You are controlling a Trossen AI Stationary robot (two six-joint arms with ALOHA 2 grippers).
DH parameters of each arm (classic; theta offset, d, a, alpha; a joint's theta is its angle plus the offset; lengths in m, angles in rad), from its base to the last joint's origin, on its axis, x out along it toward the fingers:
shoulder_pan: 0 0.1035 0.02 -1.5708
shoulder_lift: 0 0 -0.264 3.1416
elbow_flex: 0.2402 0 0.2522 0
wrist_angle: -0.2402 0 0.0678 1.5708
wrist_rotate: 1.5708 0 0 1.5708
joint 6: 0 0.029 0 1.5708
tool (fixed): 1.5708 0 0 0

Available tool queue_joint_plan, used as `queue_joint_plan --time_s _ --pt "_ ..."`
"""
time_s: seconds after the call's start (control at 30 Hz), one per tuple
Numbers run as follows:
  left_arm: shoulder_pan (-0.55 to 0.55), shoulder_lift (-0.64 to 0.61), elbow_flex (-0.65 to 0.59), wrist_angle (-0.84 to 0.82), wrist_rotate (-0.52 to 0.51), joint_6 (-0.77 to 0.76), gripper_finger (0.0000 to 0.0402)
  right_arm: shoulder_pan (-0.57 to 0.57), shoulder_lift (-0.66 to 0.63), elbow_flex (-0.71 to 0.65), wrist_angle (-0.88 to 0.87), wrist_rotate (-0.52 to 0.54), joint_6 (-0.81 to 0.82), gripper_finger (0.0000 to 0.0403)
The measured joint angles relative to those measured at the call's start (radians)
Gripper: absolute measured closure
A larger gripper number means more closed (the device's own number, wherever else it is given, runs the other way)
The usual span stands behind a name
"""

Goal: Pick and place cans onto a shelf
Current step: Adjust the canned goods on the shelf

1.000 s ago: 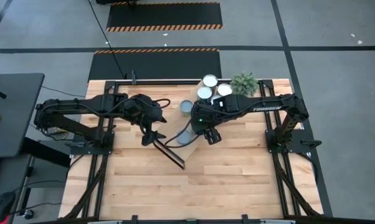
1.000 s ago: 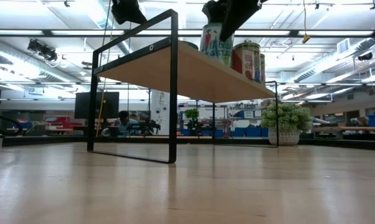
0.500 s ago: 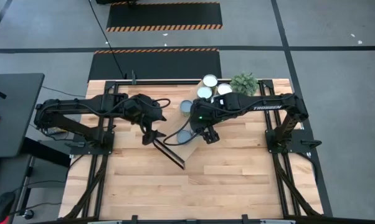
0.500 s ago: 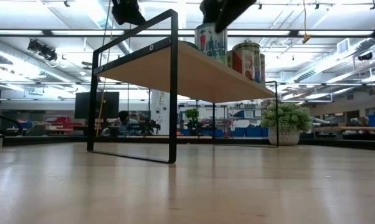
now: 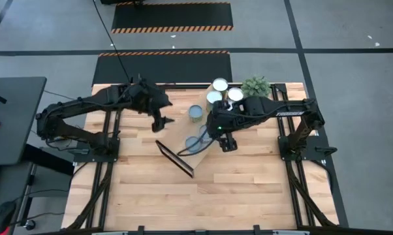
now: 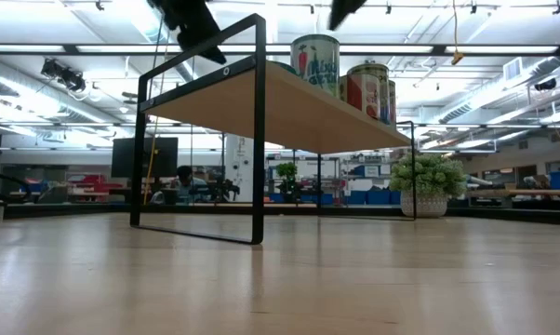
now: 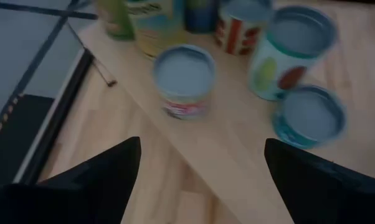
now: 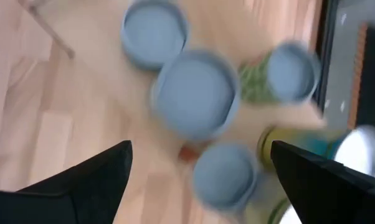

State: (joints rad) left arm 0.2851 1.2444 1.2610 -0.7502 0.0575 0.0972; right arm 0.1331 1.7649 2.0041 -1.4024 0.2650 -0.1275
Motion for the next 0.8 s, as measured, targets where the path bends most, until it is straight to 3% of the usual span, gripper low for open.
queue_joint_plan --time_s 0.17,0.4,0.6,0.8 --pt "0.089 0.056 -0.002 0.034 0.141 0.020 0.0054 0.044 -0.002 0.003 -0.141 -0.078 0.133 0.0017" --pt "0.110 0.163 -0.001 0.131 0.301 0.074 0.0054 0.072 -0.010 -0.051 -0.148 -0.150 0.205 0.0040" --pt "0.118 0.239 -0.001 0.152 0.344 0.099 0.0054 0.070 -0.060 -0.219 -0.092 -0.163 0.260 0.0056" --pt "0.115 0.285 -0.001 0.160 0.351 0.109 0.0054 0.081 -0.224 -0.442 0.084 -0.161 0.383 0.0056"
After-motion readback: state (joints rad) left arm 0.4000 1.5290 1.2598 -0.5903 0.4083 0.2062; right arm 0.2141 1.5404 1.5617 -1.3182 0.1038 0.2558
